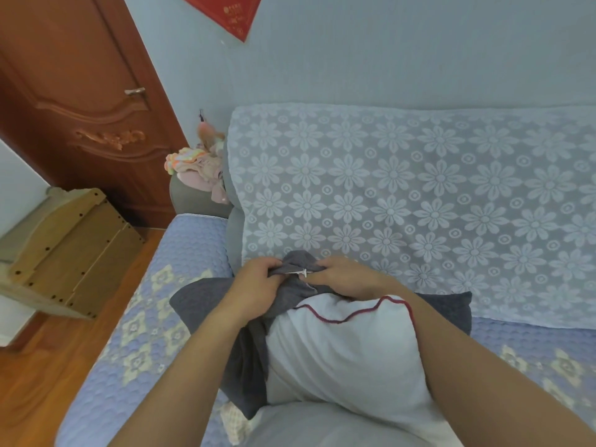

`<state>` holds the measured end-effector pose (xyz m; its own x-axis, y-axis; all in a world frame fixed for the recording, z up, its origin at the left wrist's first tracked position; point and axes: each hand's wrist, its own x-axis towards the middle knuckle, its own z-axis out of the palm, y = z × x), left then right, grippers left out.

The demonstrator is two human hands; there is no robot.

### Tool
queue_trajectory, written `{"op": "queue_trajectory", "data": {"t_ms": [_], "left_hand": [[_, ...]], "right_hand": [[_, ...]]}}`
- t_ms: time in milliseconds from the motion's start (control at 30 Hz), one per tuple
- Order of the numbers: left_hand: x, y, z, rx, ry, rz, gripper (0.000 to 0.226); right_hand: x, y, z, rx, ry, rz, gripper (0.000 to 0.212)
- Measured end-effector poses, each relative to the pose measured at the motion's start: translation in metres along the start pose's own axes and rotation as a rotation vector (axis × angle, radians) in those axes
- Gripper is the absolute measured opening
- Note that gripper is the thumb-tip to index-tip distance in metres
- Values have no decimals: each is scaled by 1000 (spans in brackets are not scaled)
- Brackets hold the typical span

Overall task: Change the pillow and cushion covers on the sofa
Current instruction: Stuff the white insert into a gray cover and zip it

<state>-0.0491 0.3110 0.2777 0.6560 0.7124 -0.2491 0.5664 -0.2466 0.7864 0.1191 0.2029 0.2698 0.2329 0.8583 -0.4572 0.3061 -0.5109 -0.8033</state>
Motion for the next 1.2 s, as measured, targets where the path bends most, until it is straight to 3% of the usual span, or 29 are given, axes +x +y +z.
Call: {"op": "queue_trajectory", "data": {"t_ms": [100, 200, 300, 367, 433, 467, 533, 600, 667, 767, 833, 900, 1067, 1200], "left_hand": [[-1, 6, -6, -567, -192, -286, 21], [-3, 11, -9, -713, -340, -361, 21], [-6, 15, -5, -575, -406, -279, 32], [-5, 15, 0, -239, -383, -178, 44], [0, 11, 3, 74, -223, -68, 30], [2, 10, 2, 159, -116, -24, 21], [5, 4, -3, 188, 51, 43, 22], [1, 3, -8, 45, 90, 51, 26], [-8, 6, -6, -133, 40, 16, 25], [-18, 8, 1, -512, -108, -70, 21], [-19, 10, 1, -739, -178, -155, 14], [-15, 9, -4, -799, -220, -204, 7], [2, -2, -13, -349, -251, -104, 45], [0, 8, -12, 24, -304, -55, 43]], "right_hand": [[-10, 5, -11, 63, -202, -50, 25], [-5, 10, -5, 88, -80, -136, 16], [0, 14, -1, 276, 107, -115, 24], [0, 14, 1, 319, 161, -118, 24], [-2, 11, 3, 333, 190, -106, 24], [-2, 9, 2, 296, 180, -99, 25], [-7, 5, -1, 148, 65, -72, 27], [-8, 4, -2, -26, -17, -63, 28], [-3, 7, -1, -74, 73, -123, 23], [0, 12, -1, 115, 168, -182, 18], [0, 14, -4, 185, 116, -164, 15], [0, 13, -3, 277, 48, -152, 15], [5, 13, 6, 620, 22, -70, 24], [15, 20, -2, 366, 40, -18, 38]]}}
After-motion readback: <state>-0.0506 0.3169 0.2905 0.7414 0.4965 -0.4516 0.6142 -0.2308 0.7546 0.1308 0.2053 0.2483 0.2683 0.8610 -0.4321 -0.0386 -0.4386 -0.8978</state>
